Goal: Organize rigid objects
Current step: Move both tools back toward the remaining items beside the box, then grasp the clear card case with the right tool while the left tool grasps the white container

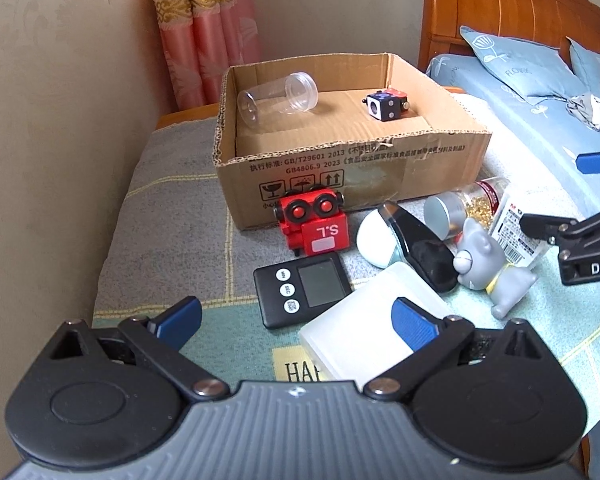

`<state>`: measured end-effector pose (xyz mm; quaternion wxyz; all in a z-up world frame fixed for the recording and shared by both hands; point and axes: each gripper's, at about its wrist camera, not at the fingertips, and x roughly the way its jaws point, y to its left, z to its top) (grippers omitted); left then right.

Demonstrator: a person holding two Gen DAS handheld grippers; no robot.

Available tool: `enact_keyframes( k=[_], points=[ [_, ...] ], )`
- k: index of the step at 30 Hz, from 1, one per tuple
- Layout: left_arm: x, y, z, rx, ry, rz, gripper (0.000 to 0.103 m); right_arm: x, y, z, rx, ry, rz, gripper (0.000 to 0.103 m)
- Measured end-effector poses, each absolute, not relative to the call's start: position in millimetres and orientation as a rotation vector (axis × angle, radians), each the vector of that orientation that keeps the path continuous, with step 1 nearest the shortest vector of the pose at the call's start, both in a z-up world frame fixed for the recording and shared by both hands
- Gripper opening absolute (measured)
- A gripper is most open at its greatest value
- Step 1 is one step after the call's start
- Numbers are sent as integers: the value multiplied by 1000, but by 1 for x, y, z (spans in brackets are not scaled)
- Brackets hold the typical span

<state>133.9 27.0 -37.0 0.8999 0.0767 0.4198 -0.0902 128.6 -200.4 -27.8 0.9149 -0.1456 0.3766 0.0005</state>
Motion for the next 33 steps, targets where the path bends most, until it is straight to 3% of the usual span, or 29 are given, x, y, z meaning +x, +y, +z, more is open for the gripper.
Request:
enact_keyframes(
  k=[20,33],
  points=[
    [150,-24,-52,238,910,-224,100,113,-272,-71,-80,862,18,103],
    [103,7,-52,387,879,-216,101,100,-272,-93,-81,899,103,103]
  ],
)
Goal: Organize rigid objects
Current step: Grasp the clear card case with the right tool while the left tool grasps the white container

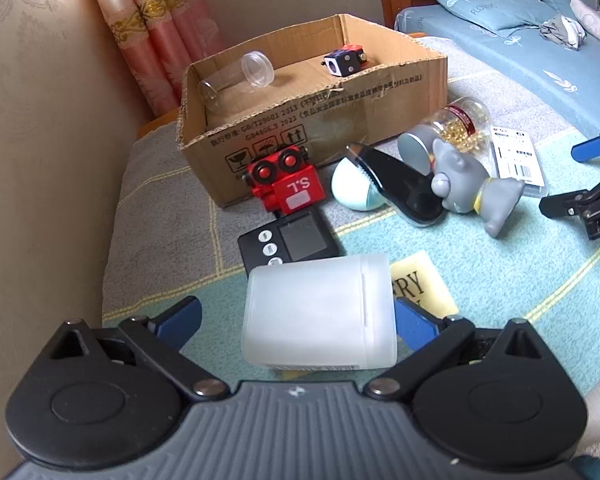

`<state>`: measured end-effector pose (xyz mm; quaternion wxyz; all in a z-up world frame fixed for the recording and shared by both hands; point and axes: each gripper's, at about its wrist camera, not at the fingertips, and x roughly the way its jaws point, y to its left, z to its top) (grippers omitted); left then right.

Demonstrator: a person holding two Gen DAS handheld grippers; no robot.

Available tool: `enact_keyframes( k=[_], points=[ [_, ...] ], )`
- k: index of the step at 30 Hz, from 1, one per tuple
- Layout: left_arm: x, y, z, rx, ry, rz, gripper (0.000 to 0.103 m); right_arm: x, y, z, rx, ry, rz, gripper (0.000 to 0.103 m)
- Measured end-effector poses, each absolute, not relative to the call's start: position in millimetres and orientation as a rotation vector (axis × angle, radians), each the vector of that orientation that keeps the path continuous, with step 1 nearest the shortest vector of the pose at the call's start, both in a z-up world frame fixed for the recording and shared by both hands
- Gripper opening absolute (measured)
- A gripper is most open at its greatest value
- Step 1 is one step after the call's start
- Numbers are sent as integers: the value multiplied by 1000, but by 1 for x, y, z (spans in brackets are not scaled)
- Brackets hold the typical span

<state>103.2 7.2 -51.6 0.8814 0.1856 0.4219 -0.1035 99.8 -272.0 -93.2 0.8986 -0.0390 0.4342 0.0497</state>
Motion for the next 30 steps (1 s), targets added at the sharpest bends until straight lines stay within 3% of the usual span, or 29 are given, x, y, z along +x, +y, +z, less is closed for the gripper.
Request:
enact_keyframes(
  k=[14,30],
  points=[
    [113,30,-86,186,963,-204,102,102,-277,-96,-139,827,247,103],
    [113,40,-90,91,958,-197,103,164,-262,-89,-259,927,458,103]
  ],
)
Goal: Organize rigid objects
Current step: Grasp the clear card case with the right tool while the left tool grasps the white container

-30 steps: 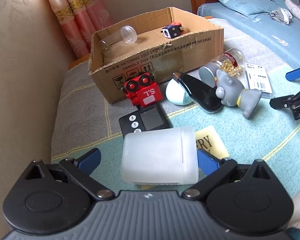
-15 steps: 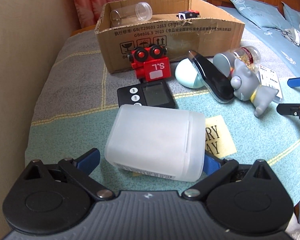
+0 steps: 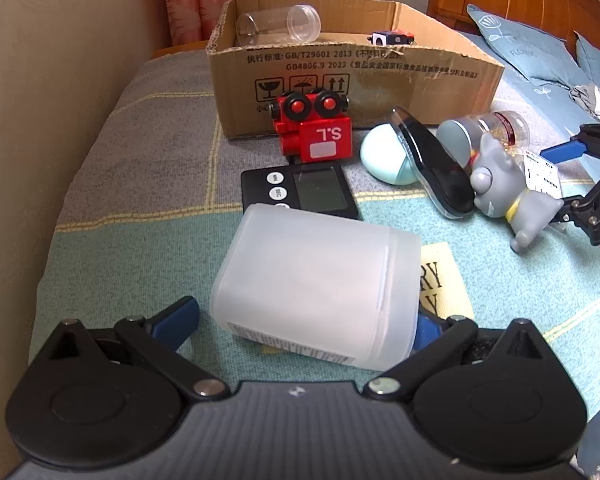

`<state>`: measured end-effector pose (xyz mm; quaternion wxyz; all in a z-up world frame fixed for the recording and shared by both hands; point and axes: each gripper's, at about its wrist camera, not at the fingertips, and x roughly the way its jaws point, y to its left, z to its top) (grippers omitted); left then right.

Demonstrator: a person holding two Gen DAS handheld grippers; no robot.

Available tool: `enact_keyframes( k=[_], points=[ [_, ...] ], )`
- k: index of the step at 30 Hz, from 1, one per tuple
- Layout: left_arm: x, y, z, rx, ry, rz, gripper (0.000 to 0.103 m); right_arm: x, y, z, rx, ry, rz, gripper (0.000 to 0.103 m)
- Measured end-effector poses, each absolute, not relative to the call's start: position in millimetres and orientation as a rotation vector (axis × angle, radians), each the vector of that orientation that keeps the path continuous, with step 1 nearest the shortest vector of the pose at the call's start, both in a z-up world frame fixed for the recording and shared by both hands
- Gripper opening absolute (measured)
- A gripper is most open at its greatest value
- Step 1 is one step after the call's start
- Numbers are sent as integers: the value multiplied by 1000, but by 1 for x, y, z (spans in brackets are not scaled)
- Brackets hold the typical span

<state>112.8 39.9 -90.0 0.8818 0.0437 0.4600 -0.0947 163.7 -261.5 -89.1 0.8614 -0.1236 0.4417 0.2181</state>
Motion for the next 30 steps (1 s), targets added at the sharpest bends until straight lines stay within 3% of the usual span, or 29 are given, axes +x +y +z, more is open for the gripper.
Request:
enact_keyframes(
  k=[15,18,22,30],
  points=[
    [116,41,-91,112,947,-237,103,165,-249,-90,-310,949,525,103],
    [117,41,-90,117,951,-242,102,161,-248,-87,-312,941,529,94],
    [117,36,-88,154,940,-236,102,150,-250,-86,-295,934,482,94],
    [115,27,-85,199,937,-302,93,120,-253,-86,-228,970,374,94]
  ],
)
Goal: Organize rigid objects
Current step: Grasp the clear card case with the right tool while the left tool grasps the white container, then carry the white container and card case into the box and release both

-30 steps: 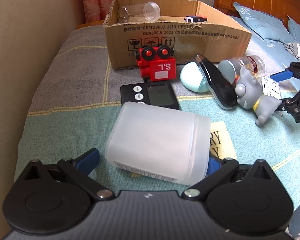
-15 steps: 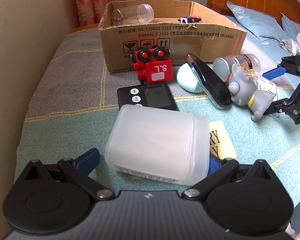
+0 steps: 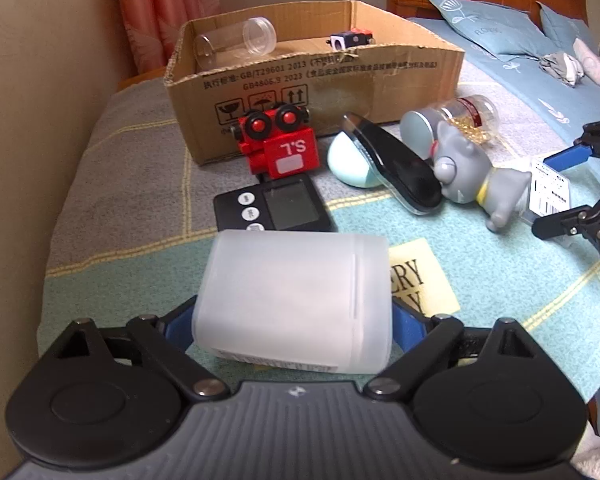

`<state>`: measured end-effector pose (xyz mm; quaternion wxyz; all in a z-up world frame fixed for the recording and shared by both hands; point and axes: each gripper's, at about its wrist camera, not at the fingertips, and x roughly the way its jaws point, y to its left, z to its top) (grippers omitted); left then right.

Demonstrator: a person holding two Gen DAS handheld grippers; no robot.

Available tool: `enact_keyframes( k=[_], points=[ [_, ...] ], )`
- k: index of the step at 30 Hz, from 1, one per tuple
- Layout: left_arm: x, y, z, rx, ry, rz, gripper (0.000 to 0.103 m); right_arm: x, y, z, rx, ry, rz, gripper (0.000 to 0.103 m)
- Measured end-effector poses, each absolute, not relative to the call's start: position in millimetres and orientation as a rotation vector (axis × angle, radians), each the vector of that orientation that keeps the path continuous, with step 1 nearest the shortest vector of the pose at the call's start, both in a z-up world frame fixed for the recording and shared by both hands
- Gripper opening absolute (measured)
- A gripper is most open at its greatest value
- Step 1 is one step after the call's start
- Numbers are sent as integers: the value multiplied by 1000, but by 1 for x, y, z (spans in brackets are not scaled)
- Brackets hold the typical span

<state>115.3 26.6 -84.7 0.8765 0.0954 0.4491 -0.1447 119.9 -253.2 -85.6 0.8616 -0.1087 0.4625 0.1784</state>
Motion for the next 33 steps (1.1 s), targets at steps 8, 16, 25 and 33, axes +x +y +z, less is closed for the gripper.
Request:
enact_keyframes(
  k=[8,16,25,33],
  points=[
    [122,26,-80,226,922,-297,94,111,-252,-87,-224,974,362,96],
    [125,29,-76,200,929,-311,84,115,-249,-86,-218,965,350,93],
    [119,33,-63,205,921,-320,83,111,-247,-80,-226,977,344,92],
    [118,33,-36,218,881,-324,83,107,-247,-58,-253,946,349,92]
  ],
)
